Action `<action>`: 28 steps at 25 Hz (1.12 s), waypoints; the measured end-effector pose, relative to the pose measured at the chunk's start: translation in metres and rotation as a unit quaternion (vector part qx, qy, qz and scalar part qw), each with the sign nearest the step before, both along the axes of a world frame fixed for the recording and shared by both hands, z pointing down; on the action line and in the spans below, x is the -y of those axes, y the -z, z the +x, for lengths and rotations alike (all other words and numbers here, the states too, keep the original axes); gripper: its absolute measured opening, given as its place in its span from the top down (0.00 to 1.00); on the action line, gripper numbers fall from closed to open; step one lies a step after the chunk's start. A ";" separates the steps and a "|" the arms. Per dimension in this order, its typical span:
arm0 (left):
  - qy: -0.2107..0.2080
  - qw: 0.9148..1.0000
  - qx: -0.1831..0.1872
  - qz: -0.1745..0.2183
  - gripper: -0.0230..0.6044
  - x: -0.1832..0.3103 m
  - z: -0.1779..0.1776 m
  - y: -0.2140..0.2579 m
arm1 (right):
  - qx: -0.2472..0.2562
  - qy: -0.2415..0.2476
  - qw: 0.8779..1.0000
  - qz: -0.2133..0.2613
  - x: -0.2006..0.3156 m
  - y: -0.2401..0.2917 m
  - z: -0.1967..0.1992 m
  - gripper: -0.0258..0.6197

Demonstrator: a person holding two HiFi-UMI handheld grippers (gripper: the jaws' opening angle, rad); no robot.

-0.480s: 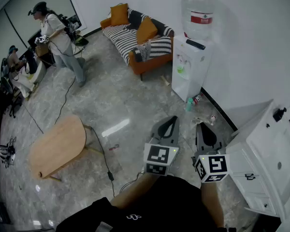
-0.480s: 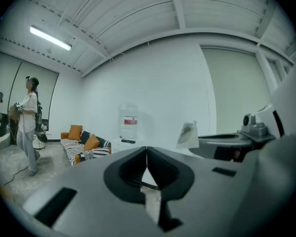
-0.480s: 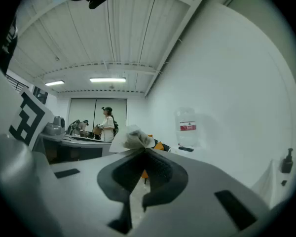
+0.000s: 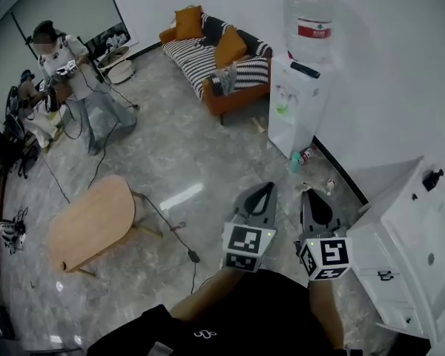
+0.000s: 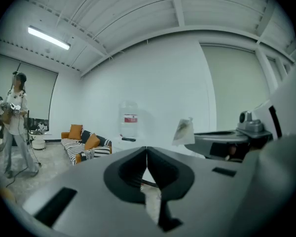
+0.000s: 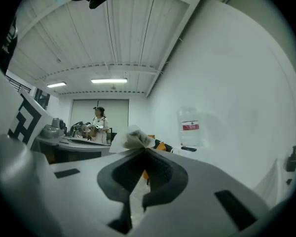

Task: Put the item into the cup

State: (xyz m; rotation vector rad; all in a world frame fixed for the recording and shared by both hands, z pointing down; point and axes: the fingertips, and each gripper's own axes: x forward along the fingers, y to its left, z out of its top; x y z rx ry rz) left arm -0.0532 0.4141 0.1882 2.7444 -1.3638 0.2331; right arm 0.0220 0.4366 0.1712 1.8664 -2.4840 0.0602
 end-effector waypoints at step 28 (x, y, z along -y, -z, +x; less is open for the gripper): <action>0.008 0.999 -0.049 -0.020 0.94 0.092 0.011 -0.018 | -0.028 0.007 0.999 -0.013 0.085 -0.010 0.017 0.95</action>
